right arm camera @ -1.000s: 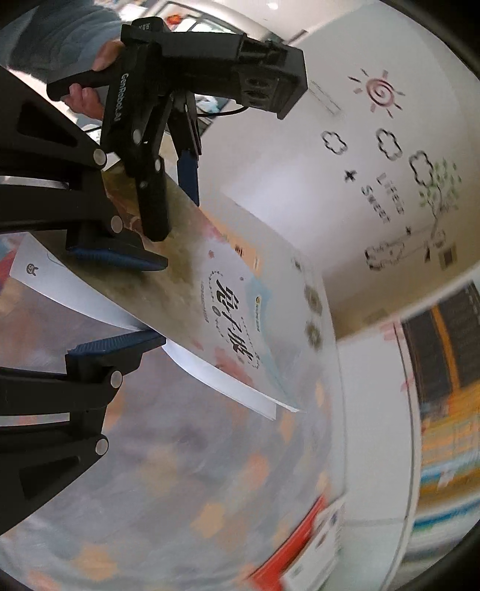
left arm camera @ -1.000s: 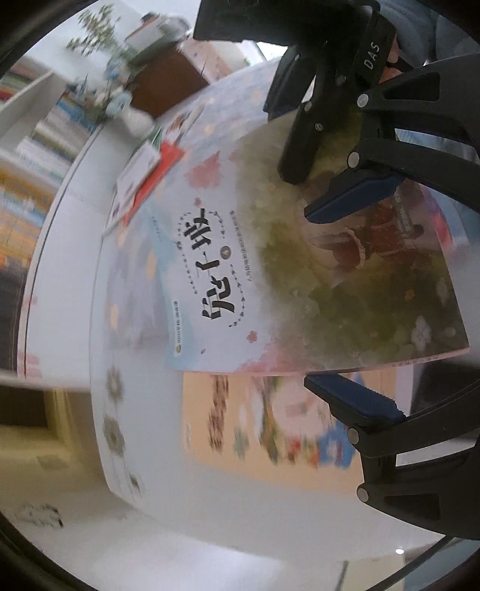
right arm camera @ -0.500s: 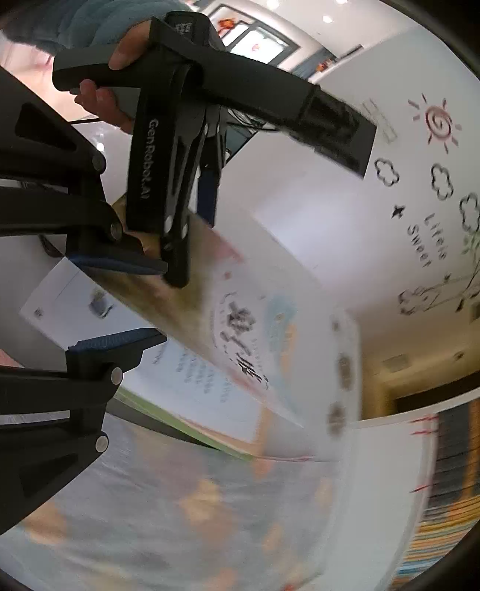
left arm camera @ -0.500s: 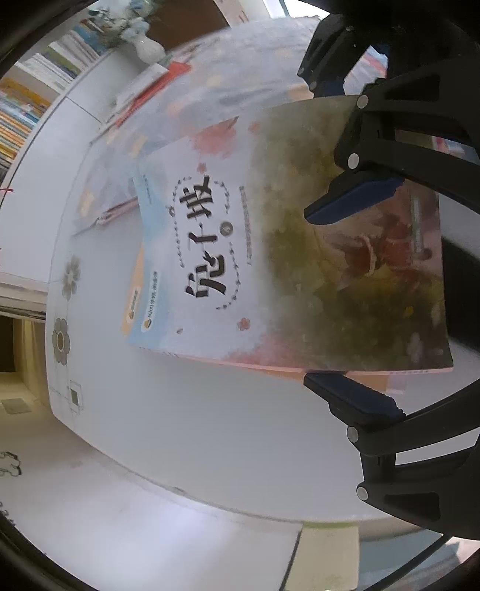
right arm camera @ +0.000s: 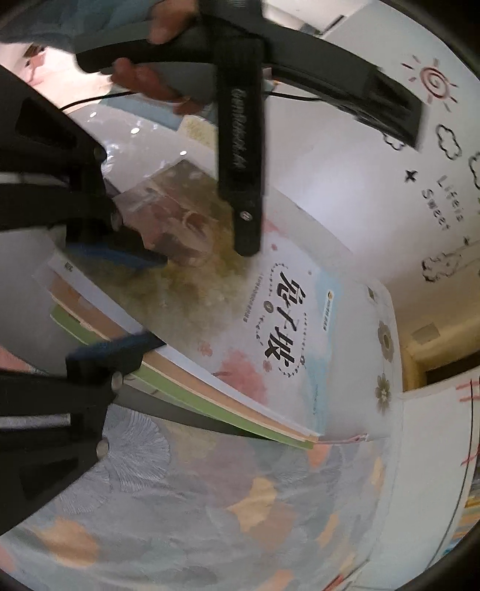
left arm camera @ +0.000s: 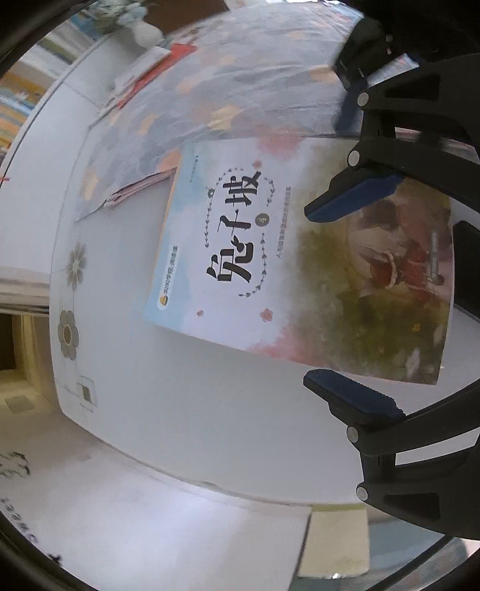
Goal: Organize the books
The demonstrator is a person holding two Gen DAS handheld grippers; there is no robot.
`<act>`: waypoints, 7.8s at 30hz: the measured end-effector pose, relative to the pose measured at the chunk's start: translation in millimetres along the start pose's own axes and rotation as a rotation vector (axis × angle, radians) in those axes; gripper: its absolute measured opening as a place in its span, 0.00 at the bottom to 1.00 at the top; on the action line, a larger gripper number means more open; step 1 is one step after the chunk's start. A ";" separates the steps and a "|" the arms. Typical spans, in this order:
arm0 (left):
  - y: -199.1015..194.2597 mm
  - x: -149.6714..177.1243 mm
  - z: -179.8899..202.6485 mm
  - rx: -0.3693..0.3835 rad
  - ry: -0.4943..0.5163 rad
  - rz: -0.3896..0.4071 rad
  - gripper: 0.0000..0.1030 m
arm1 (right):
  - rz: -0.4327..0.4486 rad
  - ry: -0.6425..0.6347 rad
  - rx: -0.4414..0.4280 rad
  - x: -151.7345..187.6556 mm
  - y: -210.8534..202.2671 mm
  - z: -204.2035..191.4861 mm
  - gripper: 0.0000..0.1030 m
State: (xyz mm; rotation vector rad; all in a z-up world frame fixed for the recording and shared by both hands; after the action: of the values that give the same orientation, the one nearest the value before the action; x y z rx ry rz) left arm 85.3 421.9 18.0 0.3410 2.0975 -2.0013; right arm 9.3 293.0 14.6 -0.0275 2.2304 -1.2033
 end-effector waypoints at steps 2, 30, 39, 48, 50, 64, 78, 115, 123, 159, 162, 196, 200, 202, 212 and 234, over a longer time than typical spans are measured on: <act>-0.9 -2.0 0.5 -0.087 0.031 0.012 0.78 | 0.019 -0.049 0.089 1.0 -10.2 -0.3 0.88; -98.1 13.3 95.5 -0.041 -0.085 0.339 0.99 | 0.169 0.292 0.604 75.3 -241.0 216.4 1.00; -125.7 -13.1 216.0 0.066 0.040 0.379 0.99 | 0.212 0.288 0.752 109.1 -392.8 286.8 1.00; -160.4 -43.5 255.7 0.053 -0.030 0.422 0.99 | 0.315 0.325 0.983 134.7 -590.4 356.7 1.00; -167.4 -44.5 252.0 -0.034 -0.033 0.440 0.99 | 0.341 0.345 1.022 130.2 -627.6 368.2 1.00; -53.8 -100.3 394.9 0.053 -0.012 0.348 0.99 | 0.458 0.320 0.877 47.8 -532.0 493.1 1.00; 41.2 -121.4 565.1 0.443 0.051 0.226 0.99 | 0.328 0.554 0.635 73.6 -318.1 558.6 1.00; 56.3 -146.2 607.2 0.637 0.077 0.226 0.96 | 0.406 0.458 0.351 44.8 -298.5 556.9 0.81; 55.7 -139.0 617.2 0.549 0.153 0.273 0.96 | 0.516 0.729 0.086 62.0 -318.3 593.7 0.33; 10.2 11.7 552.1 0.405 0.406 -0.038 0.98 | 0.170 0.813 -0.207 197.8 -297.9 416.0 0.23; 2.3 41.4 551.4 0.388 0.477 -0.029 0.99 | 0.132 0.764 -0.066 210.9 -312.1 398.5 0.28; -10.1 89.5 627.7 0.803 0.292 -0.330 0.74 | 0.248 0.484 0.267 189.8 -311.3 396.0 0.91; -1.5 74.9 607.7 0.797 0.198 -0.351 0.65 | 0.234 0.463 0.302 193.3 -313.7 392.0 0.78; 7.5 62.2 596.7 0.813 0.089 -0.366 0.59 | 0.245 0.472 0.302 196.0 -317.2 393.8 0.71; -7.5 67.4 619.2 0.508 0.272 -0.113 0.25 | 0.295 0.597 0.241 195.0 -322.3 402.4 0.51; -34.2 107.7 560.8 0.283 0.640 0.070 0.22 | 0.221 0.449 0.294 196.0 -300.2 334.1 0.45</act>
State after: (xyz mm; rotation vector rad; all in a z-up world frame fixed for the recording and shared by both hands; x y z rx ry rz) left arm -27.5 -138.2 -10.0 1.2270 2.0557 -2.3671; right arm -56.9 -192.5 11.0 0.6462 2.3147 -1.5083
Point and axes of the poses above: each gripper's, at about its wrist camera, not at the fingertips, and y roughly the way its jaws point, z to its right, x to its underside, the point moved 5 cm from there along y, roughly the way its jaws point, and after that the axes turned 4 degrees about -x, right-handed, at the moved point
